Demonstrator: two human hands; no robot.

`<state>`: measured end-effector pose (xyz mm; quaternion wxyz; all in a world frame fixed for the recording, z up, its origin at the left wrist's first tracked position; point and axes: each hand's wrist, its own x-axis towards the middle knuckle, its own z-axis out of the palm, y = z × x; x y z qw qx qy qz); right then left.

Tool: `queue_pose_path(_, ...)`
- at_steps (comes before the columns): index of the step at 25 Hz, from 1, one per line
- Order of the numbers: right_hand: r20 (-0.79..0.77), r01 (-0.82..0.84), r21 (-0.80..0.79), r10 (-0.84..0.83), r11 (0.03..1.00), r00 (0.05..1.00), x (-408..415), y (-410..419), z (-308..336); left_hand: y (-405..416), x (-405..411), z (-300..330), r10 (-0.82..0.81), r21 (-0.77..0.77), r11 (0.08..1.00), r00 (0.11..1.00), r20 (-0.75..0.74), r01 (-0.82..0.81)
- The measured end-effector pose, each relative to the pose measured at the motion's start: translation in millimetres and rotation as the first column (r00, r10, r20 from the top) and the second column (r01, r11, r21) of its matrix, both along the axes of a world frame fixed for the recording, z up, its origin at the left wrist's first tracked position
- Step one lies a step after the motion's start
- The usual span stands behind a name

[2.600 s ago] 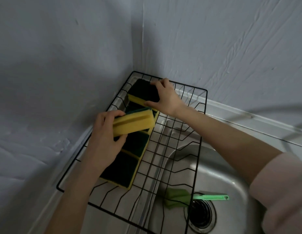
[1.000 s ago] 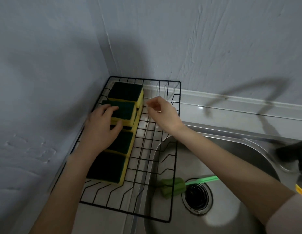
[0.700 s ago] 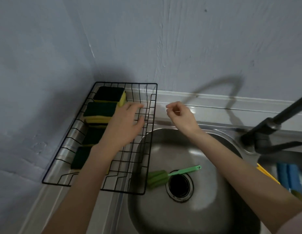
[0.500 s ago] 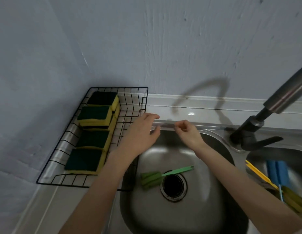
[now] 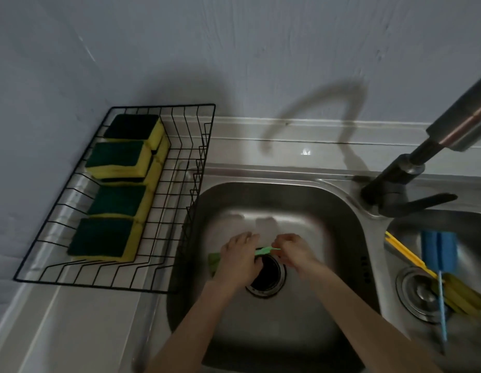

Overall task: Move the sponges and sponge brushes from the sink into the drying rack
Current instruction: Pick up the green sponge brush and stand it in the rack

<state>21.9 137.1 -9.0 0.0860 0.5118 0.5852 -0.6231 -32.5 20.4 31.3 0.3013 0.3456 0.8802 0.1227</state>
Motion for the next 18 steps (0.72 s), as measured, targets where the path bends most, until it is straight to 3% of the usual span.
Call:
queue_pose_path(2,0.063,0.053,-0.171,-0.043,0.984,0.997,-0.3,-8.1,-11.9,-6.0,-3.5,-23.1,0.034,-0.085,0.996,0.999,0.029,-0.032)
queue_pose_path(6,0.106,0.122,-0.311,-0.094,0.943,0.99,-6.9,-21.2,-39.8,-16.1,-13.0,-58.2,0.06,-0.21,0.976,0.998,0.034,-0.052)
queue_pose_path(11,0.091,0.293,-0.514,-0.288,0.806,0.953,-18.3,-30.4,-53.0,-27.1,-16.2,-75.8,0.037,-0.221,0.975,0.999,0.024,-0.031)
queue_pose_path(14,0.107,0.362,-0.562,-0.369,0.743,0.923,-21.7,-33.5,-58.7,-29.9,-16.7,-77.8,0.056,-0.154,0.987,0.998,0.008,-0.055)
queue_pose_path(18,0.078,0.352,-0.507,-0.365,0.787,0.928,-20.7,-32.9,-55.1,-30.7,-13.0,-75.6,0.08,-0.123,0.99,0.996,0.049,-0.074)
